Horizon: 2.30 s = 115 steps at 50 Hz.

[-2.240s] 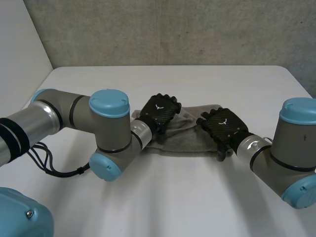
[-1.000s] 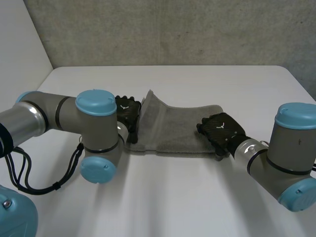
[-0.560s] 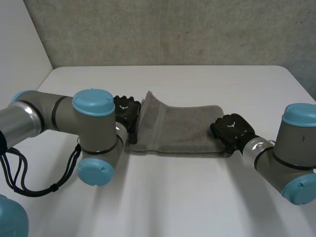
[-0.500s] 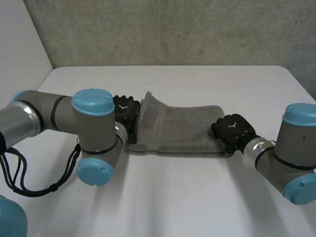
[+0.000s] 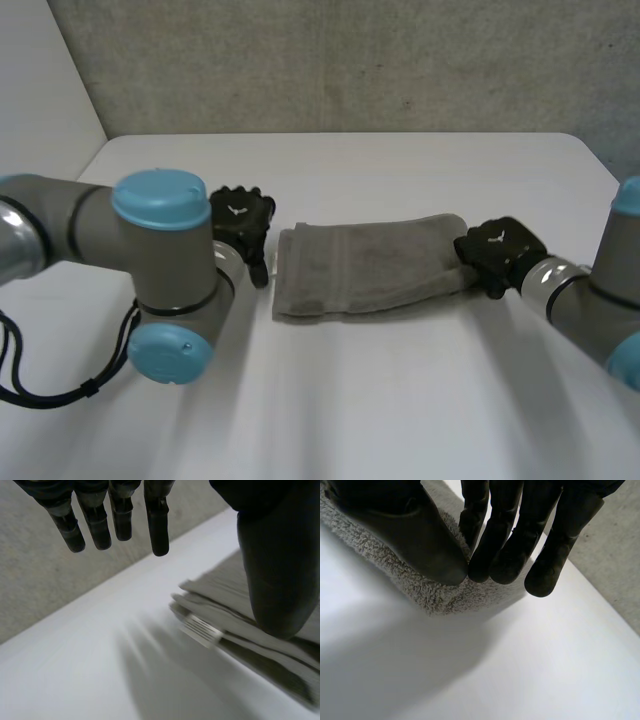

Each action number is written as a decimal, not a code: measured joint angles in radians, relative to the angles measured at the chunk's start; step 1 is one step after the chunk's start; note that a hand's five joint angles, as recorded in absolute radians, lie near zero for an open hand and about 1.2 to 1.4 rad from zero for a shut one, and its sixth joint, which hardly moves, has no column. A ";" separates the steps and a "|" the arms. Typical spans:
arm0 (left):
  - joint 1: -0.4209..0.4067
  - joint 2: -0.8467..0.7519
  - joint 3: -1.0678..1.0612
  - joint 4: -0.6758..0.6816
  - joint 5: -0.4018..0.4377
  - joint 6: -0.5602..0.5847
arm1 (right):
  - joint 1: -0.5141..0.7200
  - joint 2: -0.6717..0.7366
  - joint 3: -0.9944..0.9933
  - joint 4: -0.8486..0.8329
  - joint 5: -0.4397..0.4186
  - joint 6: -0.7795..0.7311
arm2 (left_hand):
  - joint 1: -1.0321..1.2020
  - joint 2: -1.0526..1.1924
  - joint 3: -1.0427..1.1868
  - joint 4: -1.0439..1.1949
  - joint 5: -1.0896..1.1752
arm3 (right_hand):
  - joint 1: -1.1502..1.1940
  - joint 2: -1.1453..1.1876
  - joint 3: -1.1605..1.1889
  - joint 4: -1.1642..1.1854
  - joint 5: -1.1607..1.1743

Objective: Fold the towel.

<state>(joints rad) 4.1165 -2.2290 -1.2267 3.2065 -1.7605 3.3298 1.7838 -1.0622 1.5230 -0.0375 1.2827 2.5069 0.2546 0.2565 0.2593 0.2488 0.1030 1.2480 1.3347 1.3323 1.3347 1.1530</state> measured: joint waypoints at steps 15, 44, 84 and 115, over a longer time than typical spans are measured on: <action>0.036 0.171 -0.012 0.016 0.005 -0.030 | 0.269 0.049 -0.440 0.203 0.007 -0.085 | -0.003 -0.002 -0.002 -0.002 -0.028 | 0.025 0.001 0.000 0.000 0.000; 0.052 0.157 0.025 0.101 0.094 -0.092 | 0.373 0.067 -0.466 0.248 0.098 0.259 | -0.003 -0.004 -0.007 -0.002 -0.038 | -1.006 -1.091 -1.093 -1.086 -1.093; -0.039 -0.151 0.129 -0.006 0.316 -0.192 | 0.227 0.290 -0.509 0.187 0.050 0.543 | -0.003 -0.004 -0.007 -0.002 -0.038 | -1.007 -1.091 -1.093 -1.086 -1.093; 0.027 0.016 -0.118 0.123 0.255 -0.031 | 0.358 0.439 -0.754 0.306 0.122 0.530 | -0.003 -0.004 -0.007 -0.002 -0.038 | -1.007 -1.091 -1.102 -1.091 -1.093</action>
<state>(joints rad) 4.1439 -2.2128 -1.3445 3.3299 -1.5058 3.2992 2.1414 -0.6235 0.7689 0.2684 1.4044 3.0366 0.2518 0.2526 0.2526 0.2466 0.0652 0.2411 0.2437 0.2306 0.2434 0.0604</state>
